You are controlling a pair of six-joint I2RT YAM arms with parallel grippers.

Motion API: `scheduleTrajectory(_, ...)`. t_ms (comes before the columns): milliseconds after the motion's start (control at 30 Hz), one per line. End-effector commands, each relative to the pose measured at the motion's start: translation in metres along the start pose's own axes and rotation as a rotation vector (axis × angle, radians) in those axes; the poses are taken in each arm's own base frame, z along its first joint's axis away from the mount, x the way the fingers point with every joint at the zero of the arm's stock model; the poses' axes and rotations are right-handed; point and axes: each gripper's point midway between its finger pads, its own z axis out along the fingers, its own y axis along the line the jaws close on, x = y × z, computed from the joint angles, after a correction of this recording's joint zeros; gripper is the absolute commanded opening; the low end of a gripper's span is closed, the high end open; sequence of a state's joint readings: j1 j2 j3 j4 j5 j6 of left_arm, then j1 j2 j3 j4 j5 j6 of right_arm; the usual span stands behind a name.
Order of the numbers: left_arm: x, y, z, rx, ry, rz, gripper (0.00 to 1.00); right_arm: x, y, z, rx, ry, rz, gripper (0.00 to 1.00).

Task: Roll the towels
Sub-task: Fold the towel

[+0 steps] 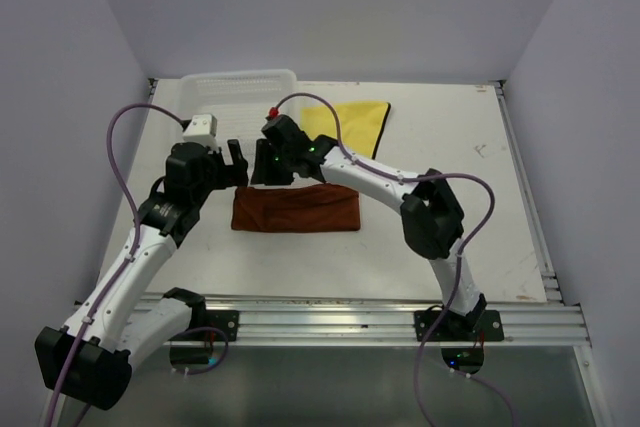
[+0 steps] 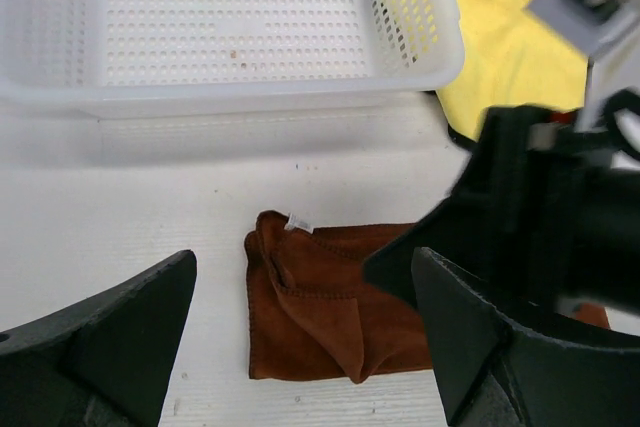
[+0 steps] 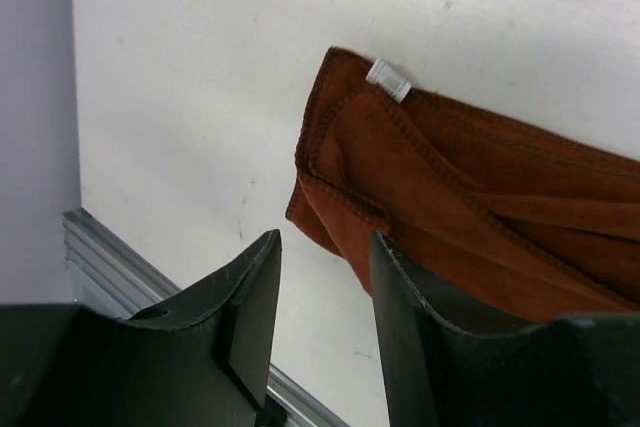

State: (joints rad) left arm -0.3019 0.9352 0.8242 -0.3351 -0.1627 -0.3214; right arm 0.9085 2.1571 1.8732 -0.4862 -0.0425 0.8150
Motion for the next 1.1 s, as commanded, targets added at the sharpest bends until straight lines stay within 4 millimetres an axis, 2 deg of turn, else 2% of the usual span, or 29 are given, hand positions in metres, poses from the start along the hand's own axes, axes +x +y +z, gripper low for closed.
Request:
scheduleTrajectory(0,-0.016,0.0,-0.003,-0.004,-0.07,0.002,0.93,-0.05,-0.001,-0.057,-0.044,-0.151,-0.021,0.43)
scheduleTrajectory(33,-0.015,0.0,-0.002,-0.006,-0.066,0.004,0.93,-0.056,-0.001,-0.073,-0.053,-0.178,-0.023,0.39)
scheduleTrajectory(67,-0.016,0.001,-0.001,-0.012,-0.068,0.004,0.93,-0.056,-0.011,-0.075,-0.025,-0.188,-0.023,0.36)
scheduleTrajectory(100,-0.015,0.001,0.0,-0.012,-0.065,0.006,0.93,-0.045,-0.026,-0.072,0.011,-0.169,-0.021,0.32)
scheduleTrajectory(133,-0.015,0.002,0.001,-0.018,-0.061,0.005,0.93,-0.043,-0.028,-0.075,0.009,-0.177,-0.027,0.25)
scheduleTrajectory(233,-0.016,0.003,0.0,-0.026,-0.067,0.004,0.93,-0.014,-0.035,-0.056,0.013,-0.107,-0.029,0.14)
scheduleTrajectory(367,-0.018,0.006,-0.002,-0.04,-0.08,0.0,0.93,0.016,-0.043,-0.02,0.046,-0.038,-0.039,0.13)
scheduleTrajectory(500,-0.022,0.008,-0.006,-0.051,-0.097,-0.006,0.93,0.027,-0.037,0.006,0.059,-0.001,-0.048,0.12)
scheduleTrajectory(700,-0.027,0.012,-0.012,-0.071,-0.123,-0.014,0.93,0.047,-0.025,0.036,0.072,0.052,-0.079,0.12)
scheduleTrajectory(767,-0.03,0.014,-0.015,-0.077,-0.135,-0.017,0.93,0.053,-0.011,0.039,0.034,0.064,-0.091,0.12)
scheduleTrajectory(933,-0.033,0.015,-0.018,-0.081,-0.147,-0.023,0.93,0.056,0.039,0.025,-0.094,0.02,-0.205,0.12)
scheduleTrajectory(1033,-0.035,0.015,-0.02,-0.08,-0.155,-0.026,0.93,0.06,0.052,0.019,-0.161,0.028,-0.228,0.13)
scheduleTrajectory(1067,-0.035,0.015,-0.02,-0.083,-0.156,-0.027,0.93,0.067,0.05,0.02,-0.175,0.051,-0.228,0.13)
